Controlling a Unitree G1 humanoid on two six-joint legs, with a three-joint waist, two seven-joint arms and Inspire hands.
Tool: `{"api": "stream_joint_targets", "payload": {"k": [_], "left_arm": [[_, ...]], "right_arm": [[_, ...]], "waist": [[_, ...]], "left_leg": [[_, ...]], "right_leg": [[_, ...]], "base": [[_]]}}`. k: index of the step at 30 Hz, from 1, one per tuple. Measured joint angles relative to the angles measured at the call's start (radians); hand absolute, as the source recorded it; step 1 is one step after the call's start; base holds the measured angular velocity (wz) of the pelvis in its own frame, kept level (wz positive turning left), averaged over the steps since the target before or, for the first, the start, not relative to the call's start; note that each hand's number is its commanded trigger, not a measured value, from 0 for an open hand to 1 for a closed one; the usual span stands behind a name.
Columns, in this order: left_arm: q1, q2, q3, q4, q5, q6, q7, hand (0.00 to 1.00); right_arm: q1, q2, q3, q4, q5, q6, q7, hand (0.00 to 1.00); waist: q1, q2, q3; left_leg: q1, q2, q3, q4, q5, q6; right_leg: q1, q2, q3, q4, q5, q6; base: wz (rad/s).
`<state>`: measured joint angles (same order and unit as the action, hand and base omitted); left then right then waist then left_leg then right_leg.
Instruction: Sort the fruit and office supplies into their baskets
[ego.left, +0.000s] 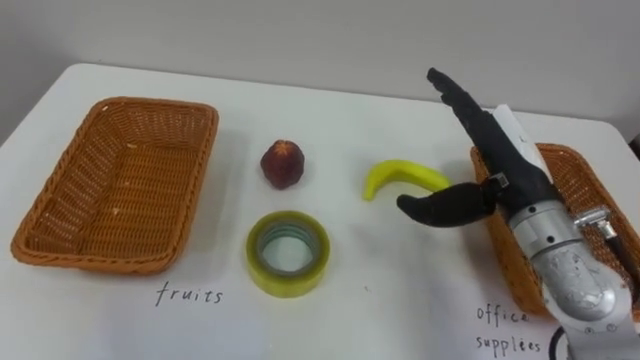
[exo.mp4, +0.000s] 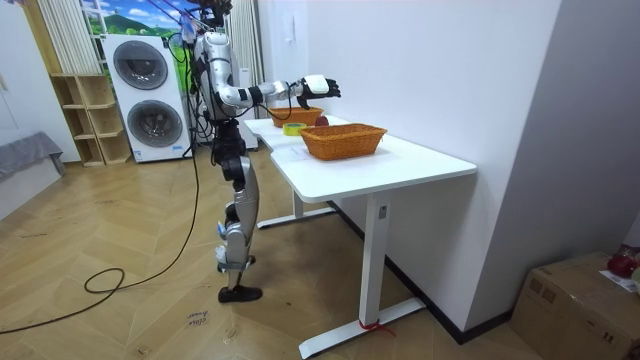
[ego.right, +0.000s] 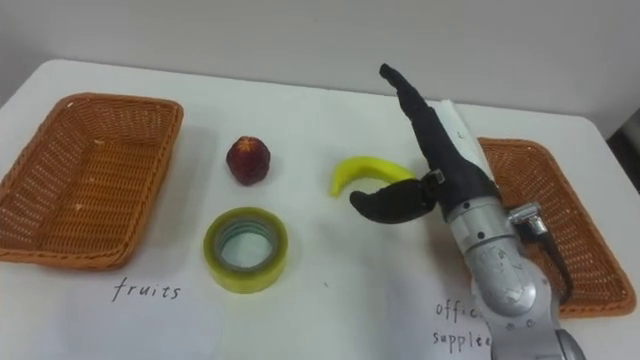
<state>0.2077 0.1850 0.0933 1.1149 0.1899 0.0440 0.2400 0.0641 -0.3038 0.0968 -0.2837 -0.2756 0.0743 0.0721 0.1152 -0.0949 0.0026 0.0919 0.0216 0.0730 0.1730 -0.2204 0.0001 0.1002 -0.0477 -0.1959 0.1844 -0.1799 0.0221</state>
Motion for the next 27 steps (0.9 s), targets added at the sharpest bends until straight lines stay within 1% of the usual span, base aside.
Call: {"api": "stream_joint_targets", "payload": {"k": [2,4,11,14,15,21,24,27], "left_arm": [[-0.001,0.0,0.002,0.0,0.0,0.0,0.013,0.0],[0.003,0.0,0.001,-0.003,-0.001,0.001,0.019,0.0],[0.003,0.0,0.001,-0.007,-0.001,0.003,0.02,0.0],[0.003,-0.003,0.001,-0.007,-0.001,0.017,0.02,0.0],[0.002,-0.005,0.0,-0.007,-0.002,0.023,0.02,0.0],[0.002,-0.011,-0.002,-0.005,-0.001,0.024,0.02,0.0],[0.003,-0.01,-0.028,-0.005,-0.001,0.039,0.02,0.0],[-0.001,-0.012,-0.041,-0.006,-0.001,0.04,0.02,0.0]], "right_arm": [[0.0,0.012,0.001,0.0,0.007,0.0,-0.003,0.0],[0.0,0.032,0.002,0.0,0.019,0.0,-0.004,0.0],[0.0,0.041,0.003,0.0,0.037,0.0,-0.004,0.0],[0.0,0.041,0.011,0.0,0.037,0.001,-0.004,0.0],[0.0,0.041,0.02,0.0,0.038,0.001,-0.005,0.0],[-0.002,0.041,0.079,0.001,0.039,0.002,-0.006,0.0],[-0.009,0.042,0.119,0.0,0.038,0.011,-0.006,0.0],[-0.028,0.042,0.145,0.003,0.04,0.014,-0.004,0.0]], "waist": [[0.005,-0.004,-0.003],[0.011,-0.008,-0.0052],[0.018,-0.006,-0.004],[0.022,-0.006,-0.0038],[0.024,-0.006,-0.0037],[0.033,-0.007,-0.0041],[0.034,-0.006,-0.0038],[0.047,-0.006,-0.0035]], "left_leg": [[0.0,0.0,-0.001,0.0,0.0,0.0],[-0.009,0.0,0.0,0.005,0.0,0.0],[-0.03,0.001,-0.007,0.016,0.0,0.0],[-0.033,0.001,-0.009,0.015,0.0,0.0],[-0.033,0.0,-0.009,0.014,0.0,0.0],[-0.046,0.0,-0.008,0.016,0.0,0.0],[-0.051,0.0,-0.008,0.016,0.0,0.0],[-0.065,0.0,-0.007,0.025,0.0,0.0]], "right_leg": [[-0.001,0.0,0.002,0.0,0.0,0.0],[-0.006,0.0,0.005,0.0,0.0,0.0],[-0.019,0.001,0.001,0.0,0.0,0.0],[-0.019,0.001,0.0,0.001,0.0,0.0],[-0.019,0.0,0.0,0.001,0.0,0.0],[-0.031,0.0,-0.002,0.002,0.001,-0.001],[-0.035,0.0,-0.004,0.001,0.001,-0.002],[-0.049,0.0,-0.002,0.001,0.002,-0.002]], "base": [[0.0],[0.0],[0.02],[0.01],[0.0],[0.0],[0.0],[-0.01]]}}
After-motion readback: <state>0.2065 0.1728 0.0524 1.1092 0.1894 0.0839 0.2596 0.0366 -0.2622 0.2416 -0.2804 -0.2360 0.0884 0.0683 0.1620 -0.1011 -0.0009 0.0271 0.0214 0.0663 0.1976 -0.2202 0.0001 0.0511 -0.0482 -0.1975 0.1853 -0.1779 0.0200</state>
